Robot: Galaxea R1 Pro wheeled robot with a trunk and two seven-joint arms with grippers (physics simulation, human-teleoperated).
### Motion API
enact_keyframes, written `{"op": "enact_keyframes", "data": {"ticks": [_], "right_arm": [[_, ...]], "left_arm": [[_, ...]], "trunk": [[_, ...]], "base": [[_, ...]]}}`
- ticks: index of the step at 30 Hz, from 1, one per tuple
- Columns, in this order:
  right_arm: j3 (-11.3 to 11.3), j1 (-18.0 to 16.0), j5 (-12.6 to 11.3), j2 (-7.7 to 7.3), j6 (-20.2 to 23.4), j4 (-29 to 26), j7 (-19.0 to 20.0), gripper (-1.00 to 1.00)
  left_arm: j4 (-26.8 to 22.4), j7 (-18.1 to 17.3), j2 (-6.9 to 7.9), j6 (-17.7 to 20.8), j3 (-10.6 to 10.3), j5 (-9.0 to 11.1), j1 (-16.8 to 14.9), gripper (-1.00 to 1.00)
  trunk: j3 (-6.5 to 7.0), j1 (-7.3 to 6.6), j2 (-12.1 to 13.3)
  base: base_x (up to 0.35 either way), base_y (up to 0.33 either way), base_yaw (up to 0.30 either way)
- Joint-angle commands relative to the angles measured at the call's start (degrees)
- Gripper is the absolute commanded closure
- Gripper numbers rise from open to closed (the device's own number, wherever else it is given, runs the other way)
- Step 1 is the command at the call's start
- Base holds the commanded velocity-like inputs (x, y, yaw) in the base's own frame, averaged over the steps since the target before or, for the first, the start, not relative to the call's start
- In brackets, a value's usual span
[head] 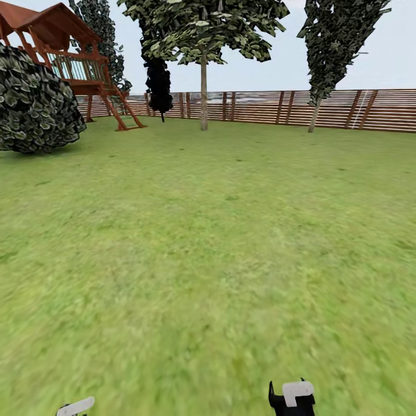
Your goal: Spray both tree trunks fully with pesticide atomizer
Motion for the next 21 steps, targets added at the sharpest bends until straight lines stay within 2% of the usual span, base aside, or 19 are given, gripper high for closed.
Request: {"op": "enact_keyframes", "data": {"ticks": [1, 21], "right_arm": [[0.4, 0.0, 0.2, 0.01, 0.1, 0.1, -0.6, -1.0], [0.4, 0.0, 0.2, 0.01, 0.1, 0.1, -0.6, -1.0]], "left_arm": [[0.0, -0.1, -0.01, -0.2, -0.1, 0.6, 0.0, 1.0], [0.0, -0.1, -0.03, -0.2, -0.1, 0.6, 0.0, 1.0]], "trunk": [[-0.05, 0.03, 0.0], [-0.05, 0.03, 0.0]], "base": [[0.341, 0.0, 0.0], [0.341, 0.0, 0.0]]}}
